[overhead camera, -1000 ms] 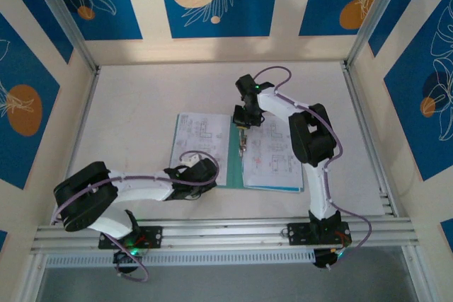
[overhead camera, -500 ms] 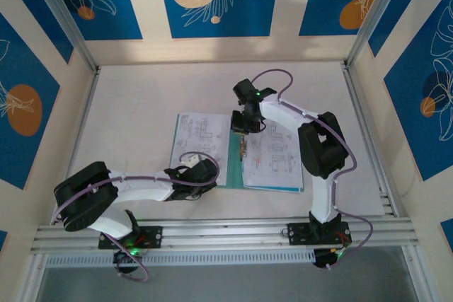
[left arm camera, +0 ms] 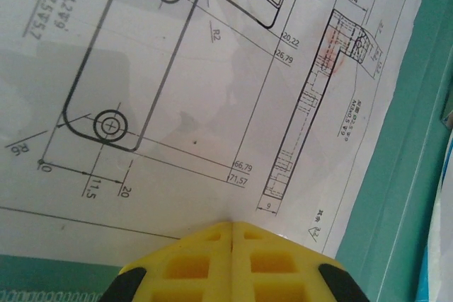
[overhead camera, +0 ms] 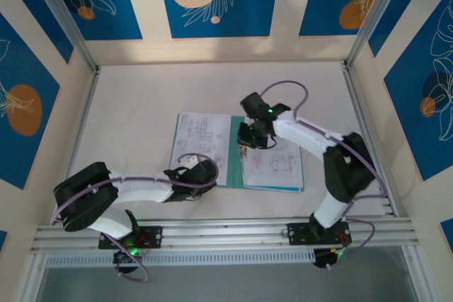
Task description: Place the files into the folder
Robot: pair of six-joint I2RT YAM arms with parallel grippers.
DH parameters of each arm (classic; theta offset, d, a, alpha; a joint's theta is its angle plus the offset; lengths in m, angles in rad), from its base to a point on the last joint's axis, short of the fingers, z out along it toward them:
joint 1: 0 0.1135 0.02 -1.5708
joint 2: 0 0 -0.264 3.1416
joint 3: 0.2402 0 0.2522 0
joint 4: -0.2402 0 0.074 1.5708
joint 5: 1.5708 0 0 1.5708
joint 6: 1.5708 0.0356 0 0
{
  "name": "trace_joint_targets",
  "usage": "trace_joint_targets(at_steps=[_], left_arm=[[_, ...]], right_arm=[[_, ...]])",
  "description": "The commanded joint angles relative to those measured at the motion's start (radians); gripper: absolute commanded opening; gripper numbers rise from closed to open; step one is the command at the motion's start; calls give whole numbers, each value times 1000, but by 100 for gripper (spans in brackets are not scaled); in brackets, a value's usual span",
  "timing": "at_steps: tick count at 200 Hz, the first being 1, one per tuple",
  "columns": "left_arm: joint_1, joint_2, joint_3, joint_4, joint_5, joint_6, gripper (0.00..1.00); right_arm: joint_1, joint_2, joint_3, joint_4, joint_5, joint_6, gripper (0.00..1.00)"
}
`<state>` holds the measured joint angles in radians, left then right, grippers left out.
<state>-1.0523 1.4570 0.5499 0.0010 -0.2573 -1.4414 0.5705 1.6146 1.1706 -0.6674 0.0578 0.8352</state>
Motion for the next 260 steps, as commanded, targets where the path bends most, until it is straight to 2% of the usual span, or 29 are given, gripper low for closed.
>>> trace_joint_targets(at_steps=[1, 40, 70, 98, 118, 137, 166, 192, 260], left_arm=[[-32, 36, -35, -31, -47, -94, 0], [-102, 104, -20, 64, -110, -230, 0], [-151, 194, -12, 196, -135, -321, 0], [-176, 281, 9, 333, -125, -342, 0], [-187, 316, 34, 349, -116, -340, 0], [-197, 324, 43, 343, -122, -339, 0], [-202, 326, 47, 340, -127, -334, 0], [-204, 343, 60, 351, -116, -327, 0], [-204, 357, 51, 375, -110, -324, 0]], right_arm=[[-63, -156, -132, 92, -67, 158, 21], [-126, -384, -424, 410, -221, 439, 34], [-122, -472, -568, 570, -200, 655, 38], [-121, -510, -642, 625, -133, 779, 38], [-138, -497, -671, 686, -110, 806, 40], [-171, -446, -676, 776, -145, 812, 40], [-195, -364, -641, 821, -176, 809, 40], [-195, -291, -604, 838, -199, 811, 36], [-214, -210, -578, 860, -190, 810, 33]])
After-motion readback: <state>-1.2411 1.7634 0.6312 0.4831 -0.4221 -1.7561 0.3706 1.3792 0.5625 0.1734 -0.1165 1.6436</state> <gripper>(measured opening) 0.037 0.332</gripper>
